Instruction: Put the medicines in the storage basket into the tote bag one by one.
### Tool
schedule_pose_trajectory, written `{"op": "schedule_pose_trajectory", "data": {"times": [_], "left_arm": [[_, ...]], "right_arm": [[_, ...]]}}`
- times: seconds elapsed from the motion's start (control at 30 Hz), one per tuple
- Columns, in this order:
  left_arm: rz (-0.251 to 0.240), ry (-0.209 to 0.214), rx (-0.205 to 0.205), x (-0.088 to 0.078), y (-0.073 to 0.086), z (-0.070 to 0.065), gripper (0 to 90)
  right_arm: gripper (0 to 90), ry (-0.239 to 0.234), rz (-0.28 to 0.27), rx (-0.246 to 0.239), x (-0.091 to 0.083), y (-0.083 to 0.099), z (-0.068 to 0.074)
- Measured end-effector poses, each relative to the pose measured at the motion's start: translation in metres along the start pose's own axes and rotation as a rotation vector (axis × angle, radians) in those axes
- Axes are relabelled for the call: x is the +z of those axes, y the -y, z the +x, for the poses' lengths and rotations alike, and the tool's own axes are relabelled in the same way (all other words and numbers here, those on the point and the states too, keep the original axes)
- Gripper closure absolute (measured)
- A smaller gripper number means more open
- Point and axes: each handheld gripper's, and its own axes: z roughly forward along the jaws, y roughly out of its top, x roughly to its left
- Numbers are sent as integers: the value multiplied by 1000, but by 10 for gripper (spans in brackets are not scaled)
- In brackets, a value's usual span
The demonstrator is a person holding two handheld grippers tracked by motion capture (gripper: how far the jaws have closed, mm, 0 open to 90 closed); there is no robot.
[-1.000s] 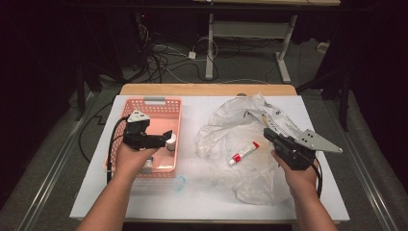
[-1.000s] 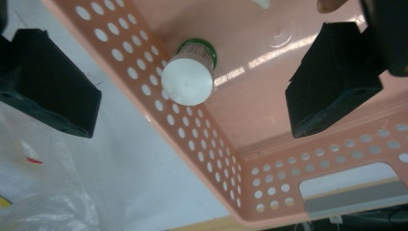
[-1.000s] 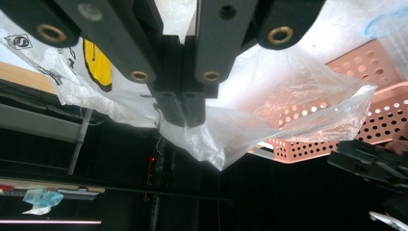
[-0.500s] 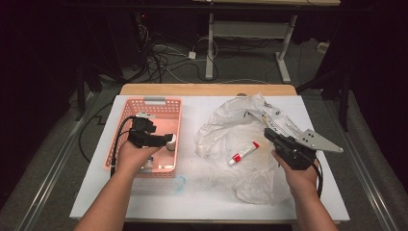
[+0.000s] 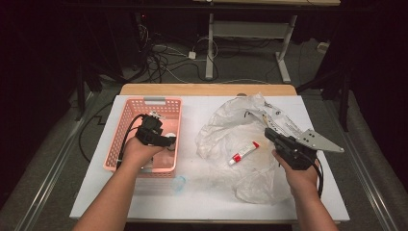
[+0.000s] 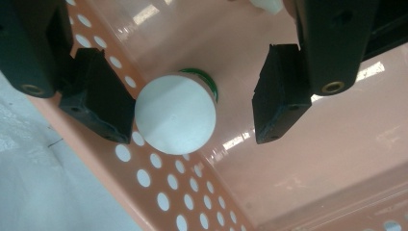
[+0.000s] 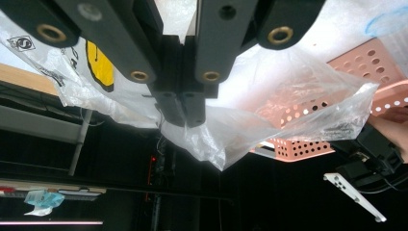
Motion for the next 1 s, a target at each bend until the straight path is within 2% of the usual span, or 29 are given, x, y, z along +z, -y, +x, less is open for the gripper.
{"op": "schedule_pose_trajectory", "data": {"times": [0.13, 0.33, 0.53, 0.67, 0.83, 1.0], "left_arm": [[16, 10, -11, 5, -2, 3, 315], [40, -1, -5, 13, -6, 5, 357], [27, 11, 7, 17, -6, 7, 412], [23, -5, 18, 19, -6, 4, 470], [23, -12, 21, 19, -6, 3, 480], [25, -47, 38, 18, -7, -1, 483]], "right_arm": [[900, 0, 0, -4, 0, 0, 0], [900, -2, 1, -2, 1, 1, 1], [900, -2, 2, 1, 1, 1, 1], [900, -2, 2, 1, 1, 1, 1], [900, -1, 2, -2, 0, 1, 1], [900, -2, 2, -2, 0, 1, 1]]}}
